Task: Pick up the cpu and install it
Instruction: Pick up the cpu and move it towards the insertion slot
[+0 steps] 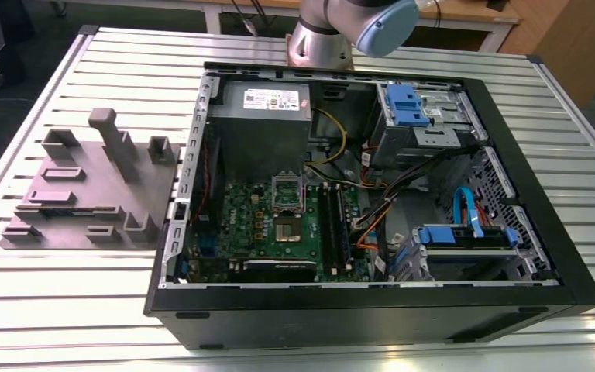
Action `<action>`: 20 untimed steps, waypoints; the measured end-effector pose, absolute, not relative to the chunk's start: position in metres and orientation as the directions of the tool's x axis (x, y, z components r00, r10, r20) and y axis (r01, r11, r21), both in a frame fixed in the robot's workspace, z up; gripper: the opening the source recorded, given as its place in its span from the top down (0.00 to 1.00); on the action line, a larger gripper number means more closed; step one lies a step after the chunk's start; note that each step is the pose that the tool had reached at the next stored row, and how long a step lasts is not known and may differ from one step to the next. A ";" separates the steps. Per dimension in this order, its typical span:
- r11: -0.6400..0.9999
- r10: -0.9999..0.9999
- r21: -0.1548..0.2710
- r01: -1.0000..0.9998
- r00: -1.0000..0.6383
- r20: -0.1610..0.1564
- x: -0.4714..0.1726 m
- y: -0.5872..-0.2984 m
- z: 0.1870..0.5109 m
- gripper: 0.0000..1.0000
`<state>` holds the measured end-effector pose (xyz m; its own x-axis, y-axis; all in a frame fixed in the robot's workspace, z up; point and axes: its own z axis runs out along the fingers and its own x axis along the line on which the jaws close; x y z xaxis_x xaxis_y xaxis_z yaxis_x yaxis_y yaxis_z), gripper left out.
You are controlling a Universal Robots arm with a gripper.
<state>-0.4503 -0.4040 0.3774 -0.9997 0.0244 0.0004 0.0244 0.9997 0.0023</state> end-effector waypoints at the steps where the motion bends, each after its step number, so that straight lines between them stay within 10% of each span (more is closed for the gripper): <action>1: 1.000 0.024 0.002 0.024 -1.000 0.000 -0.450 -0.404 0.378 0.53; 20: 1.000 0.024 0.002 0.024 -1.000 0.000 -0.448 -0.404 0.380 0.53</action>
